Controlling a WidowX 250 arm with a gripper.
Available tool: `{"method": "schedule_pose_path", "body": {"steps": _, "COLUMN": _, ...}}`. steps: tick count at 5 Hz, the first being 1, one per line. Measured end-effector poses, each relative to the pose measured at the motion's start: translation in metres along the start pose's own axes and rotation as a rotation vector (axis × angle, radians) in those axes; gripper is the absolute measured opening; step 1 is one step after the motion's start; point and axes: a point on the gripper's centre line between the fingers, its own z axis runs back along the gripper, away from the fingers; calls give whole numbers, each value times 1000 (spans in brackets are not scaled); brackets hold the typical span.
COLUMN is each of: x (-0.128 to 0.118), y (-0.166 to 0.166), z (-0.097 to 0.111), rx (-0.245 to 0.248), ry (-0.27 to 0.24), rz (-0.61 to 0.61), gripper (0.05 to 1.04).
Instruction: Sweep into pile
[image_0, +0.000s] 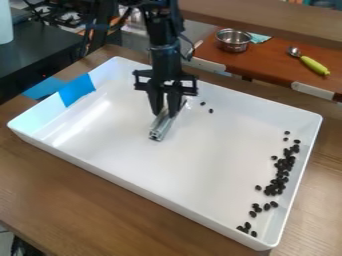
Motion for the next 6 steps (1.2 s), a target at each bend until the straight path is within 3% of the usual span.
{"method": "schedule_pose_path", "body": {"steps": 6, "x": -17, "y": -84, "z": -14, "rx": 20, "ry": 5, "rz": -158, "gripper": 321}}
